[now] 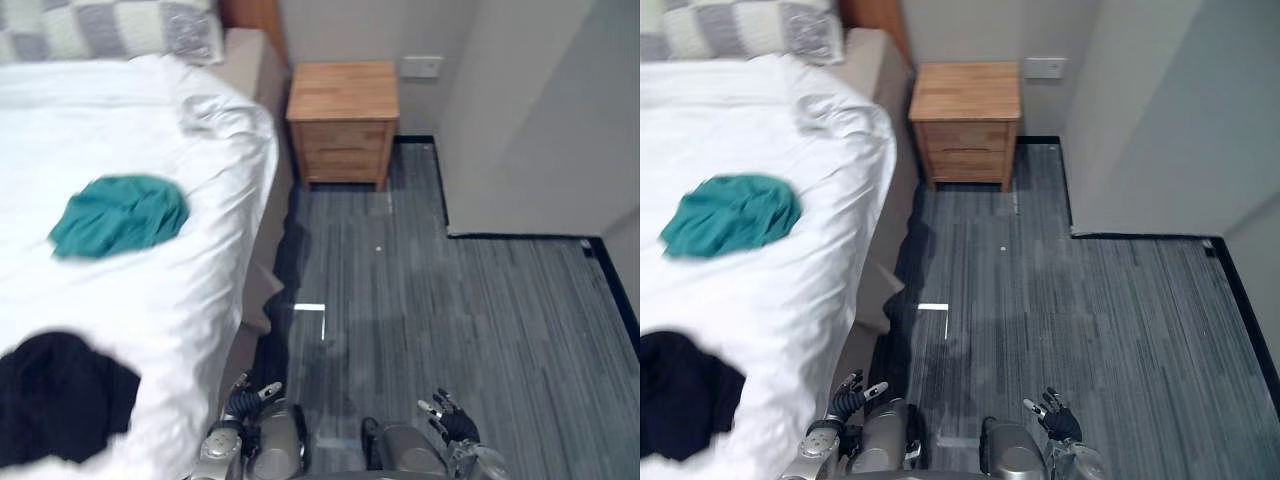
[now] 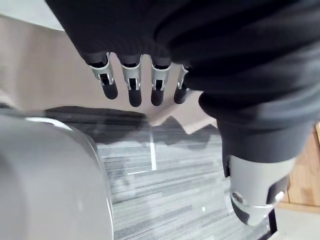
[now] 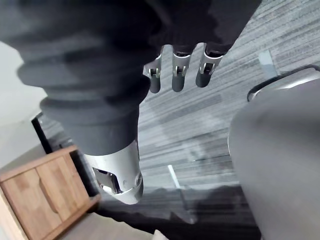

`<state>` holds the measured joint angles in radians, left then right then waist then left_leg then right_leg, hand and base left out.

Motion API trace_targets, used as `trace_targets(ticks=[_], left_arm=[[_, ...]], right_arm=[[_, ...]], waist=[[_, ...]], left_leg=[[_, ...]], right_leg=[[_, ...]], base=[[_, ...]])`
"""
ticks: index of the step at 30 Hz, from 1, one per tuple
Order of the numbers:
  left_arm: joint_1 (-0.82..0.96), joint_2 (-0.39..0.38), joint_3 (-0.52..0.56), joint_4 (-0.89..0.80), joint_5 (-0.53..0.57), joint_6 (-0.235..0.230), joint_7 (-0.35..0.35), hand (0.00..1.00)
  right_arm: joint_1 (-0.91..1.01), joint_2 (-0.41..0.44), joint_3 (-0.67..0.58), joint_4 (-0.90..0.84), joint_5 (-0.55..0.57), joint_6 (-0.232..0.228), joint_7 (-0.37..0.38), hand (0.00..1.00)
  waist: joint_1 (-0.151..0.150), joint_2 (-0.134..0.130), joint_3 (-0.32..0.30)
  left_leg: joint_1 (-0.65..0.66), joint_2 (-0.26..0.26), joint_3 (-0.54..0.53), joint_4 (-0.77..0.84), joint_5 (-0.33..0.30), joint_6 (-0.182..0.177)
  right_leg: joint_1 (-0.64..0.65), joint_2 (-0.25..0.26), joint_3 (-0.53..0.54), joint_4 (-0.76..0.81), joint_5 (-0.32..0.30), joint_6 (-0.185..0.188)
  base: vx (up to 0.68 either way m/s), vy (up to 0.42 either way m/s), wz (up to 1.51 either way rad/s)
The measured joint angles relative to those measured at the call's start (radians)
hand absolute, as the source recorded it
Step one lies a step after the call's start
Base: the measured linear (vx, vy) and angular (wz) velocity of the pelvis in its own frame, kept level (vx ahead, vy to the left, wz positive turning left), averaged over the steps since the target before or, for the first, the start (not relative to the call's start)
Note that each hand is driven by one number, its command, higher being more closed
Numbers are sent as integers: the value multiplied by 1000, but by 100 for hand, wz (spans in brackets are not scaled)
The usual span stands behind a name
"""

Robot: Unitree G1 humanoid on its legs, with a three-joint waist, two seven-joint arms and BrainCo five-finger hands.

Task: Tidy the bed and pick cloth on bed and put in laundry

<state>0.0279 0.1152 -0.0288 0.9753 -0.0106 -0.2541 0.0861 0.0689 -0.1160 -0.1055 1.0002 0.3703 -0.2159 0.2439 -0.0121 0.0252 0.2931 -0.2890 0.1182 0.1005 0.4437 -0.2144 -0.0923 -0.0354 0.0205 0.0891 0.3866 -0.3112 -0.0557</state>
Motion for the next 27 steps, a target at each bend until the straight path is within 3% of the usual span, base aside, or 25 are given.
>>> trace_targets(ticks=[1, 3, 4, 5, 6, 7, 9, 10, 11, 13, 14, 15, 16, 17, 18, 19, 20, 21, 23, 24, 25, 26, 27], left_arm=[[0, -4, -1, 6, -1, -6, 0, 0], [-4, 2, -12, 17, -9, 5, 2, 0], [-10, 7, -11, 20, -22, 12, 2, 0], [-13, 16, -19, 17, -23, 11, 0, 0], [-11, 30, -51, 21, -24, 19, 1, 0], [-9, 34, -73, 24, -24, 24, 0, 0], [-12, 48, -99, 48, -20, 38, -1, 0], [-18, 49, -97, 53, -20, 40, -1, 0], [-22, 56, -98, 56, -20, 41, -10, 0], [-34, 67, -99, 56, -24, 42, -30, 0], [-44, 65, -98, 57, -29, 47, -42, 0], [-43, 66, -97, 57, -30, 49, -44, 0], [-37, 65, -89, 59, -31, 50, -45, 0], [-43, 47, -88, 58, -39, 51, -49, 0], [-51, 34, -87, 56, -40, 51, -49, 0], [-14, 14, -80, 55, -51, 42, -50, 0], [12, -3, -75, 58, -62, 27, -48, 0], [21, -22, -50, 41, -76, 13, -49, 0], [18, -28, -36, 33, -79, -3, -53, 0], [19, -29, -19, 23, -101, -29, -65, 0], [20, -29, -19, 15, -105, -39, -66, 0], [19, -33, -21, 9, -104, -47, -66, 0], [19, -37, -22, 9, -104, -52, -66, 0]], right_arm=[[1, -7, 7, 2, -8, -8, 0, 0], [19, 7, 43, 4, -22, -20, 2, 0], [4, 17, 57, 6, -27, -22, 6, 0], [-3, 26, 69, 6, -19, -23, 13, 0], [2, 34, 67, 3, -7, -30, 19, 0], [3, 30, 69, 3, -5, -40, 19, 0], [4, 22, 87, 4, 16, -54, 25, 0], [4, 22, 89, 2, 24, -59, 30, 0], [5, 21, 91, -7, 38, -65, 44, 0], [7, 20, 86, -17, 39, -71, 52, 0], [6, 15, 79, -17, 25, -75, 55, 0], [4, 11, 79, -18, 13, -77, 55, 0], [-15, 3, 75, -13, -10, -78, 54, 0], [-33, -7, 74, -6, -31, -70, 51, 0], [-37, -21, 77, -3, -35, -69, 50, 0], [-43, -40, 107, 3, -56, -64, 57, 0], [-41, -57, 136, 8, -81, -63, 65, 0], [-51, -70, 135, 21, -106, -62, 66, 0], [-73, -68, 121, 42, -124, -67, 68, 0], [-82, -44, 114, 29, -146, -76, 75, 0], [-78, -39, 113, 19, -150, -85, 80, 0], [-61, -39, 112, -6, -155, -88, 83, 0], [-55, -41, 114, -13, -157, -89, 81, 0]], waist=[[6, 2, -5], [6, -50, -59], [8, -77, -51], [5, -92, -42], [-8, -95, -37], [-17, -89, -33], [-23, -76, -21], [-25, -70, -21], [-26, -57, -25], [-29, -55, -25], [-30, -41, -19], [-29, -33, -16], [-13, -14, -22], [-16, -9, -18], [-20, -16, -14], [-23, 22, -27], [-18, 30, -25], [3, 69, -32], [27, 63, -27], [35, 32, -14], [35, 16, -16], [26, 13, -17], [22, 16, -19]], left_leg=[[0, -7, -16, -11, 38, 2], [12, -66, 6, 48, -18, 82], [32, -78, 33, 56, -51, 98], [66, -93, 42, 59, -75, 126], [115, -101, 39, 61, -103, 139], [149, -99, 39, 61, -116, 144], [298, -75, 38, -5, -145, 150], [329, -64, 38, -34, -145, 149], [374, -39, 38, -83, -147, 135], [395, -23, 35, -105, -162, 96], [426, 5, 36, -107, -184, 57], [442, 19, 35, -106, -190, 47], [457, 54, 38, -87, -180, 22], [451, 41, 39, -30, -105, -9], [437, 22, 43, 30, -65, 15], [343, 58, 36, 279, 46, 61], [255, 88, 28, 513, 99, 83], [181, 104, -2, 616, 23, 80], [114, 86, 29, 561, -47, 68], [74, 50, 105, 380, -57, 57], [63, 33, 164, 277, -51, 48], [54, 28, 281, 135, -12, 25], [54, 36, 364, 70, 29, 28]], right_leg=[[15, -3, 19, 12, -28, 14], [10, -63, 34, 102, -85, 54], [-69, -96, -23, 278, -62, 93], [-137, -135, -78, 459, 16, 111], [-195, -164, -111, 607, 62, 112], [-211, -167, -129, 655, 47, 103], [-215, -156, -236, 528, -27, 91], [-216, -142, -277, 430, -28, 88], [-236, -104, -324, 200, -8, 98], [-288, -79, -309, -14, 122, 93], [-290, -53, -296, -96, 283, 80], [-271, -41, -293, -112, 344, 71], [-245, -20, -311, -89, 330, 34], [-275, -51, -306, 44, 272, 23], [-300, -57, -327, 123, 237, 27], [-238, -22, -336, 44, 228, 36], [-138, -2, -354, -39, 188, -17], [-74, 23, -348, -86, 186, -15], [27, 21, -341, -163, 186, -14], [112, -15, -363, -221, 176, 3], [146, -37, -386, -247, 162, 24], [197, -45, -437, -280, 144, 53], [229, -44, -468, -294, 128, 67]], base=[[470, 370, -90], [622, 404, -72], [504, 260, -37], [467, 216, -19], [375, 157, 2], [623, 192, 12], [594, 115, 1], [537, 39, 0], [548, 31, 12], [620, 5, 22], [484, -45, 20], [615, -76, 6], [592, -69, 4], [571, -72, 7], [468, -176, 37], [372, -288, 39], [452, -285, 18], [553, -154, -11], [622, -38, -12], [539, -43, 16], [621, -33, 46], [305, -11, 65], [401, 3, 98]])
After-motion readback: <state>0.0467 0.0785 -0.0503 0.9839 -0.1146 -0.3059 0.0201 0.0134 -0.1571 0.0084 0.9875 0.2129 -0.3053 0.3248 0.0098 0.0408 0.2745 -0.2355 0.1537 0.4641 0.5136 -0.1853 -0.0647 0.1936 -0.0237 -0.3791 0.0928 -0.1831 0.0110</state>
